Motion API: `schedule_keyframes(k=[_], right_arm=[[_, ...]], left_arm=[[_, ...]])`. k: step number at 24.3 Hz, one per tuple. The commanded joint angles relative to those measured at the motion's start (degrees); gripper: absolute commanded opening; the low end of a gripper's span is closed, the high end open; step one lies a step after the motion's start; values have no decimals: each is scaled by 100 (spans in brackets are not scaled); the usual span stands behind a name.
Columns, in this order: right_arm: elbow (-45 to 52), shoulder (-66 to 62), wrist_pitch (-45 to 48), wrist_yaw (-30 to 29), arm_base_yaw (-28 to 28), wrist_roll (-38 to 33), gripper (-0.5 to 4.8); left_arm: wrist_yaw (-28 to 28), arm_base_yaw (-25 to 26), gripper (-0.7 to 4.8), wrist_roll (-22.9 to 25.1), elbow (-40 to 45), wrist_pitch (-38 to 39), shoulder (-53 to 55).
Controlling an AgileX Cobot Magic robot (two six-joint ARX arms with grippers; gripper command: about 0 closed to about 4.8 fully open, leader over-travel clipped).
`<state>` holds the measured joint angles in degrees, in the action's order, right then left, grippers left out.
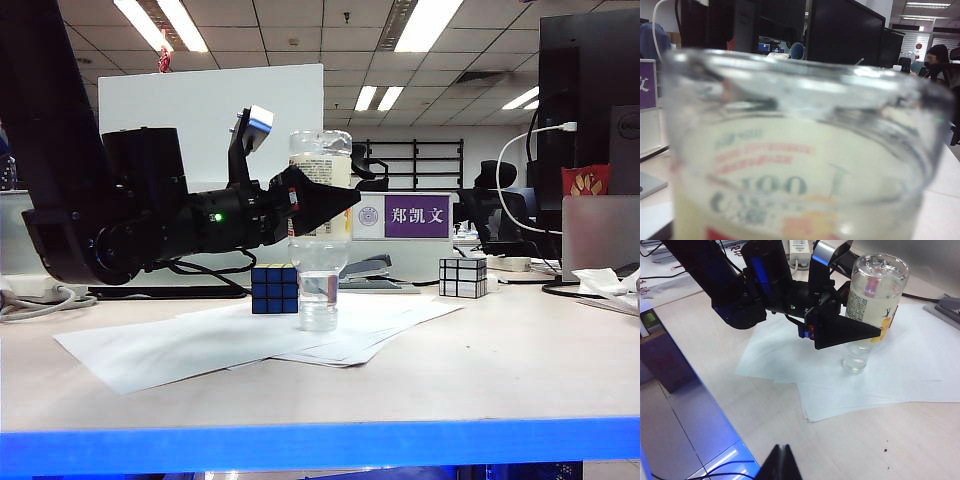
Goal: Flip the plastic bottle upside down.
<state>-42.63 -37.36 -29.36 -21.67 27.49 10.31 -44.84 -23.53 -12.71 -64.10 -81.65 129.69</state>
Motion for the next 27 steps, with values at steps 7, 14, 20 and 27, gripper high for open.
schedule_keyframes(k=[7, 14, 20, 27], right_arm=[[-20, 11, 118, -33, 9, -28, -9], [-20, 9, 275, -35, 9, -133, -9], [-20, 11, 330, -122, 9, -175, -9], [-131, 76, 442, -68, 9, -173, -9]], left_arm=[[109, 94, 479, 26, -20, -197, -442], [-46, 114, 479, -35, -20, -197, -892], [-33, 116, 479, -129, -20, -195, -1368], [-968, 538, -5, -2282, -17, 0, -2680]])
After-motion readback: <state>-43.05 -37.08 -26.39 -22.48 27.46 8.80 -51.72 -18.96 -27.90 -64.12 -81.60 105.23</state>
